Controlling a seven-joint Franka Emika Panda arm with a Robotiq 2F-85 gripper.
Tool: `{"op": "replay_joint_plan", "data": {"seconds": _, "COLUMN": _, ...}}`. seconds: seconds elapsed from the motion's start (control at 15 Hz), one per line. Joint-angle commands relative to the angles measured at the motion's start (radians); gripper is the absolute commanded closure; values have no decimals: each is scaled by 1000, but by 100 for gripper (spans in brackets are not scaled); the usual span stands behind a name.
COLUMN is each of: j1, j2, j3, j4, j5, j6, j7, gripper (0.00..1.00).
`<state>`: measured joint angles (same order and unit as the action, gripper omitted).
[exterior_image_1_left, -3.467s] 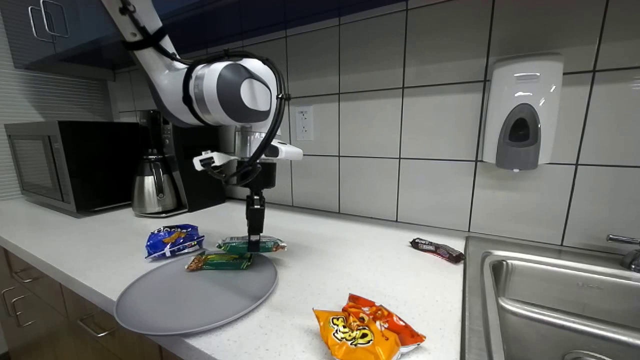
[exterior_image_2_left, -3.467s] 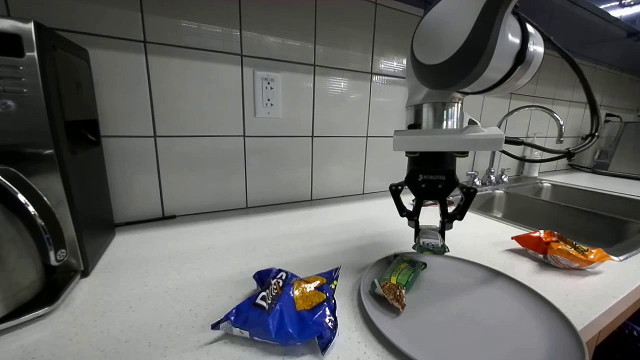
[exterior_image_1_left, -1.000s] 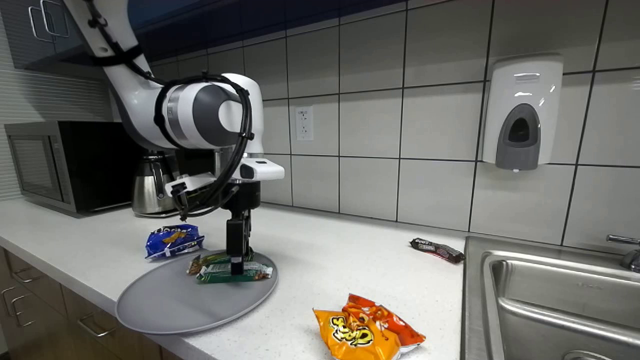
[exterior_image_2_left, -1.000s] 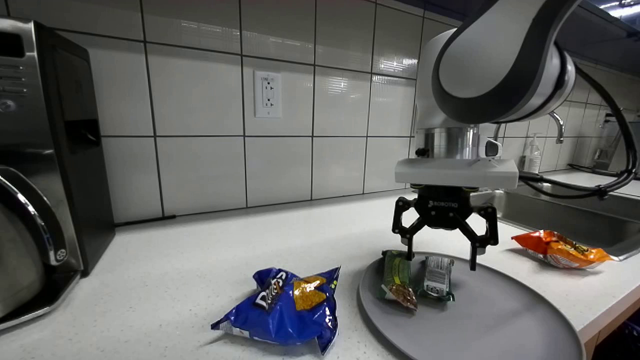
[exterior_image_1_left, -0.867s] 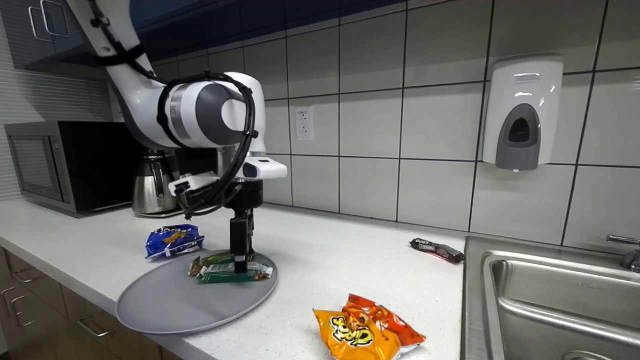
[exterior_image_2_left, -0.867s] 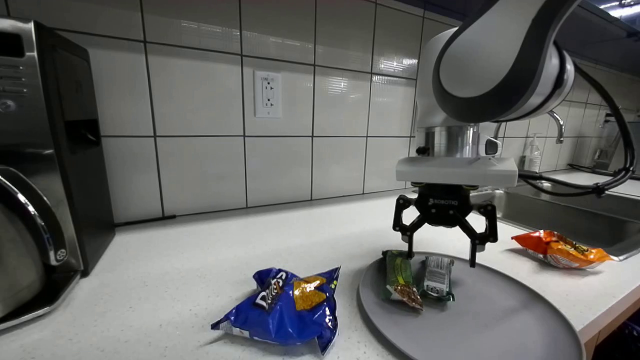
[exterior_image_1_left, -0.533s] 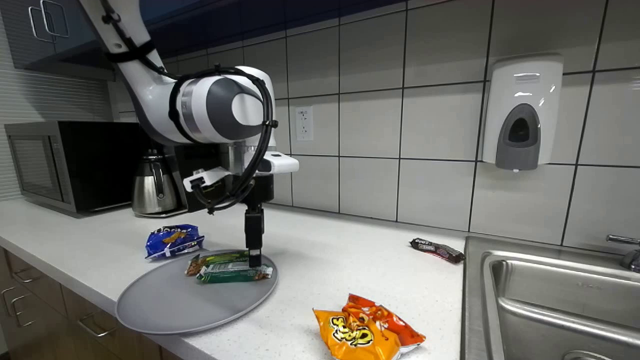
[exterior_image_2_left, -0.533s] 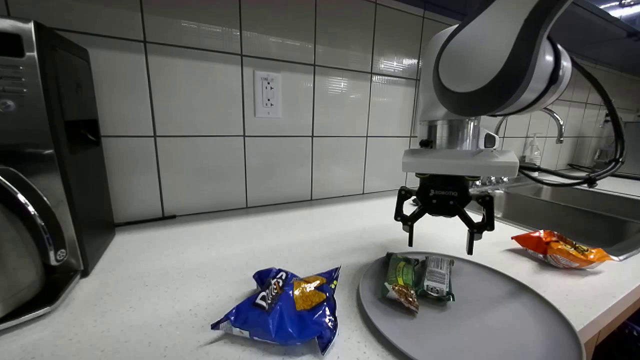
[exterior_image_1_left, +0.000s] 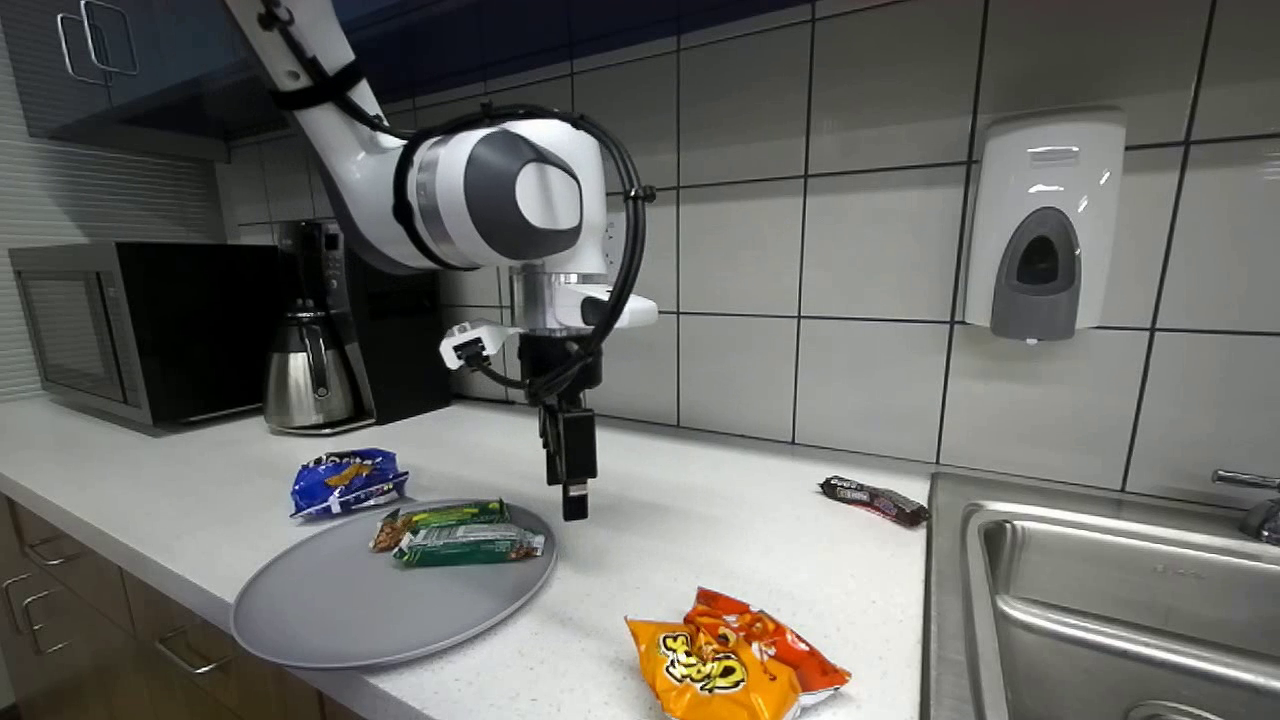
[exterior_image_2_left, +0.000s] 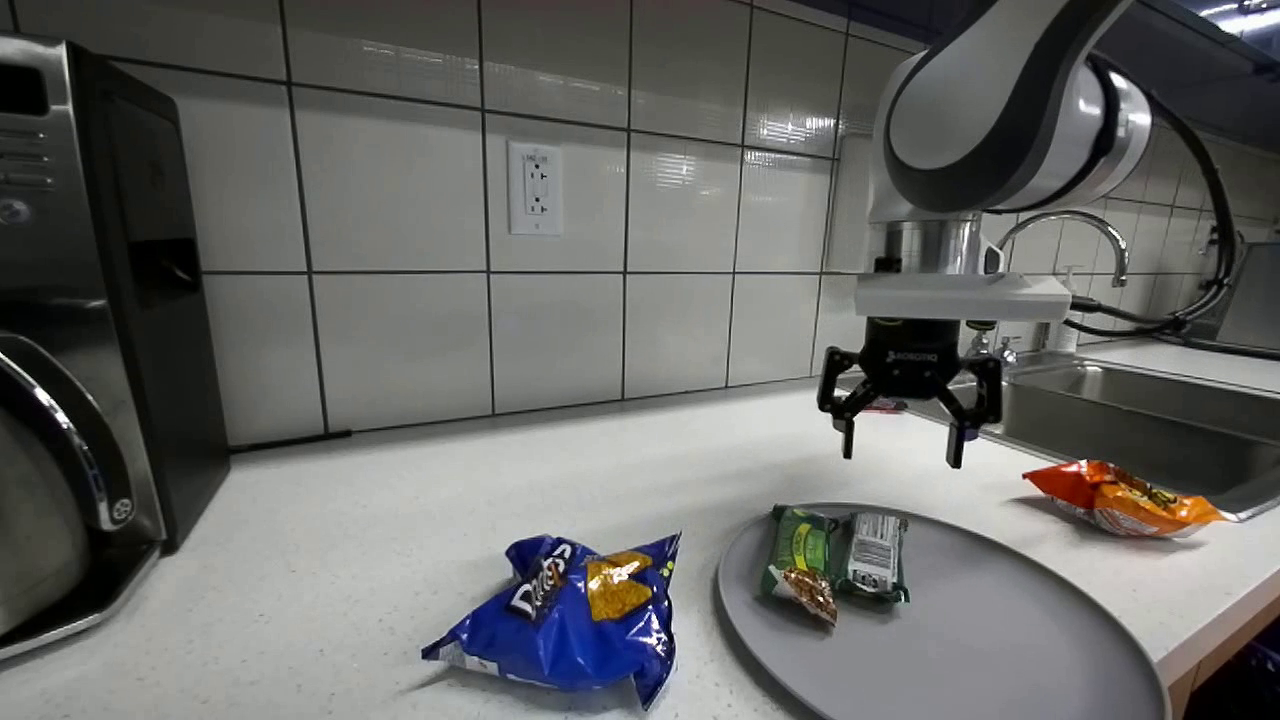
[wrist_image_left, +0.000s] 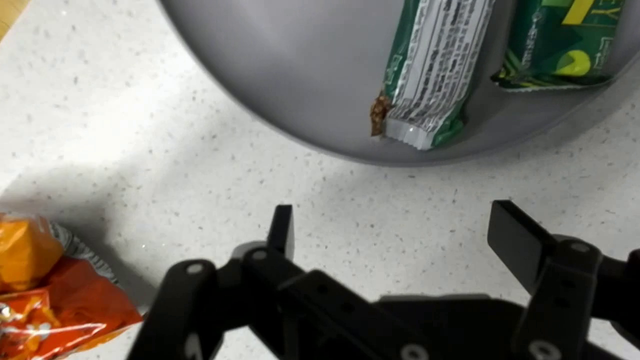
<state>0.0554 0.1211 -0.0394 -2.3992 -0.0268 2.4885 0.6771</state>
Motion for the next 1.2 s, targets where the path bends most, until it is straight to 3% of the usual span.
{"op": "replay_joint_plan", "data": {"seconds": 0.0, "j1": -45, "j2": 5, "j3": -18, "j4": 53, "j5": 6, "j6": -80, "j7": -162, "gripper": 0}}
{"op": "replay_joint_plan", "data": {"seconds": 0.53, "j1": -114, "j2": 81, "j3": -66, "j4": 178, "j5": -1, "j6": -165, "j7": -458, "gripper": 0}}
{"op": "replay_joint_plan", "data": {"seconds": 1.13, "j1": -164, "j2": 254, "j3": -83, "j4": 385, "j5": -11, "j6": -161, "j7": -667, "gripper": 0}}
